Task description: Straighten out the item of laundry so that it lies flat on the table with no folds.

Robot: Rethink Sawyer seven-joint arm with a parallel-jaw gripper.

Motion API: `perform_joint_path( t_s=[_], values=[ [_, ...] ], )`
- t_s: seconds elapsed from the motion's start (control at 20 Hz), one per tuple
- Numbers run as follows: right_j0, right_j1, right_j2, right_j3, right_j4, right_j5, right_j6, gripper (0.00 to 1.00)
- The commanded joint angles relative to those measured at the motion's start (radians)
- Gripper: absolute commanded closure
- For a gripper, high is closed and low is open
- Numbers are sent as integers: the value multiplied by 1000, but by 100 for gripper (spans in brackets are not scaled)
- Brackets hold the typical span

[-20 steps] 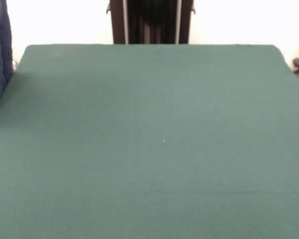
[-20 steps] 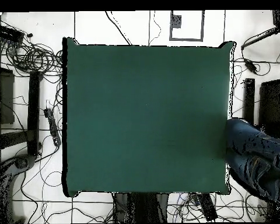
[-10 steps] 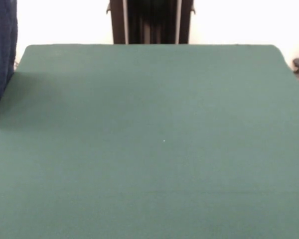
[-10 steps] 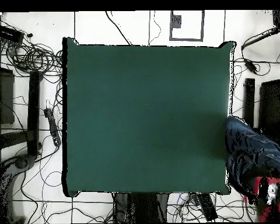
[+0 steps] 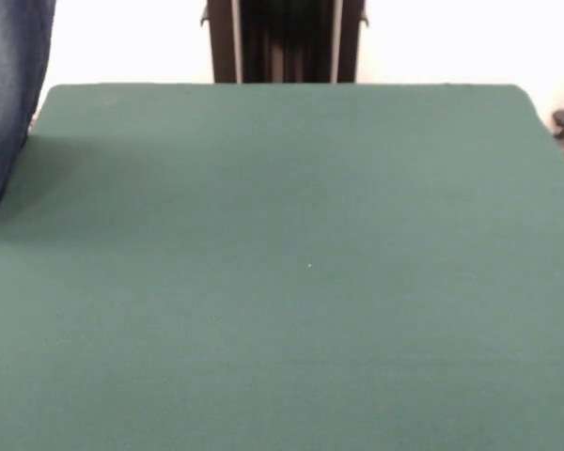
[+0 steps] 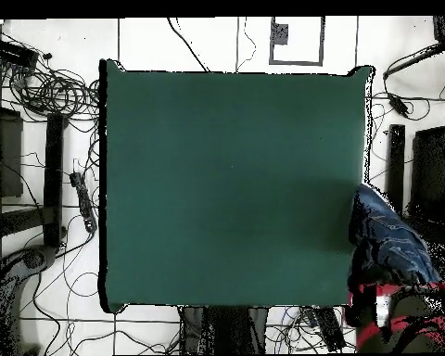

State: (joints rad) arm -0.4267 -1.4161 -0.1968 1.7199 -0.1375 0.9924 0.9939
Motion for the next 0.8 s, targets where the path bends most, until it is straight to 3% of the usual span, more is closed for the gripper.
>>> perform_joint_path(
  t_s=[0.05,0.5,0.8],
  values=[
    [140,22,-48,155,-55,-92,463,100],
    [290,73,-78,87,-42,53,665,100],
    [396,105,-100,-25,-99,182,799,100]
  ],
)
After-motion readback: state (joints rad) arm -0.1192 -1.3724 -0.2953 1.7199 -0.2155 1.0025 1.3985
